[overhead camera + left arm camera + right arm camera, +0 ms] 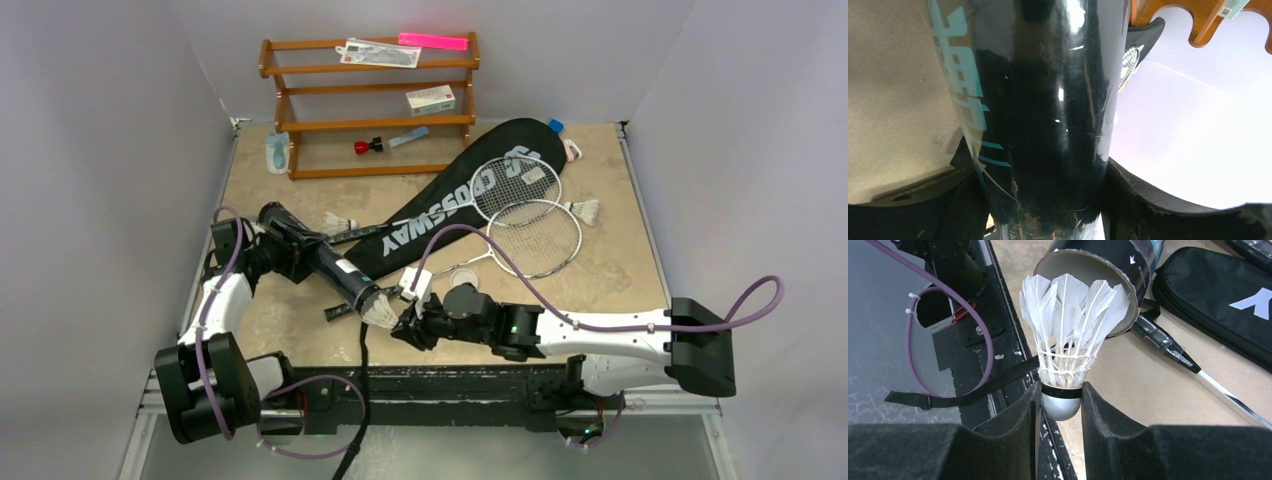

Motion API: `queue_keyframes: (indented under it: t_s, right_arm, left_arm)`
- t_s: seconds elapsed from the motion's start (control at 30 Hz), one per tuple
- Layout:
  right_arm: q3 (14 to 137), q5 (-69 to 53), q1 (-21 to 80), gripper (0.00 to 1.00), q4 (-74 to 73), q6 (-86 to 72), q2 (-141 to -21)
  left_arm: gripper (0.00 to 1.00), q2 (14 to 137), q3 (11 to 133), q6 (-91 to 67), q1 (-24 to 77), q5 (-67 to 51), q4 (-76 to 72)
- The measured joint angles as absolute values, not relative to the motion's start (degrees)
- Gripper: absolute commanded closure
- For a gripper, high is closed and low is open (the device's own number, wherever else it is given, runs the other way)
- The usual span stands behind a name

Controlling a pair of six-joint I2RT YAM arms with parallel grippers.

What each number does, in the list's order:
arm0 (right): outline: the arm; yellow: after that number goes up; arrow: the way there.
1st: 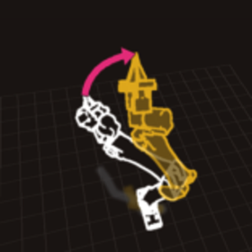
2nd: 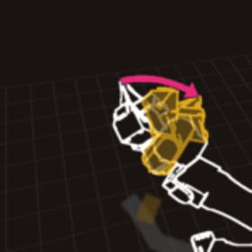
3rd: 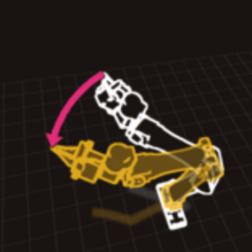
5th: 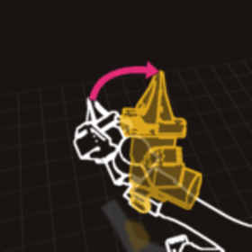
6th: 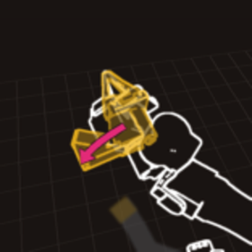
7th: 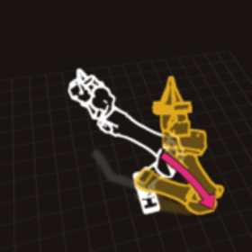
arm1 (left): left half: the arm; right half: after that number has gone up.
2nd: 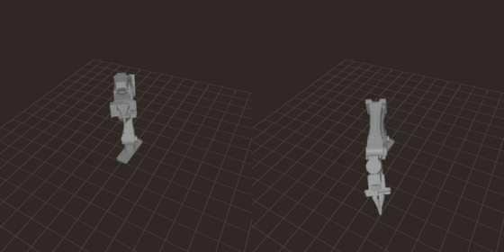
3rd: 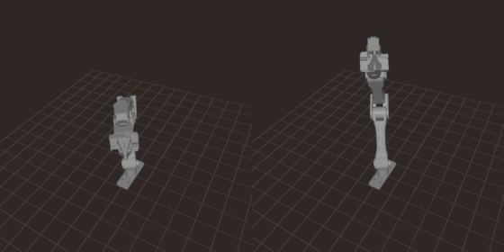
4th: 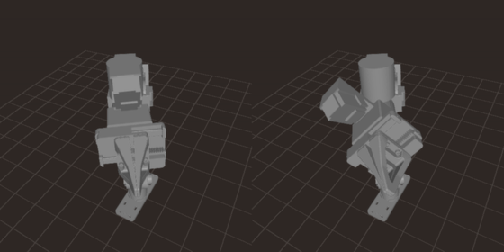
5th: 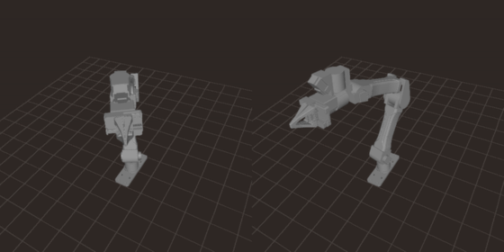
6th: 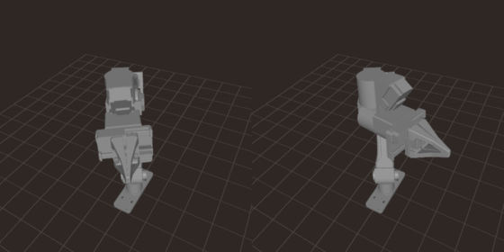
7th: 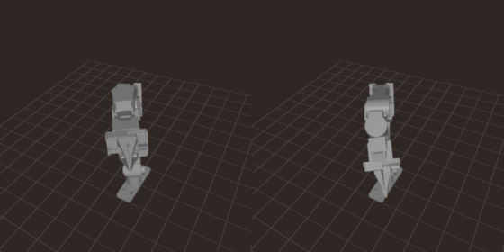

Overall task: Pack up the badminton gear
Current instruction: Place the shuttlecock at the shuttle tube.

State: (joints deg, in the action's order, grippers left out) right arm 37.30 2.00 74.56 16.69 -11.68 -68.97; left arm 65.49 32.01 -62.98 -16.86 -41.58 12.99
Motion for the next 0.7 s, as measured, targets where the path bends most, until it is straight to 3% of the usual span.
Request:
queue_keyframes:
  t_s: [0.7]
  right_arm:
    - [40.6,1.69,74.48,0.85,12.29,-11.29,-72.27]
  left_arm:
    - [0.49,66.87,32.45,-59.79,-16.86,-38.81,15.81]
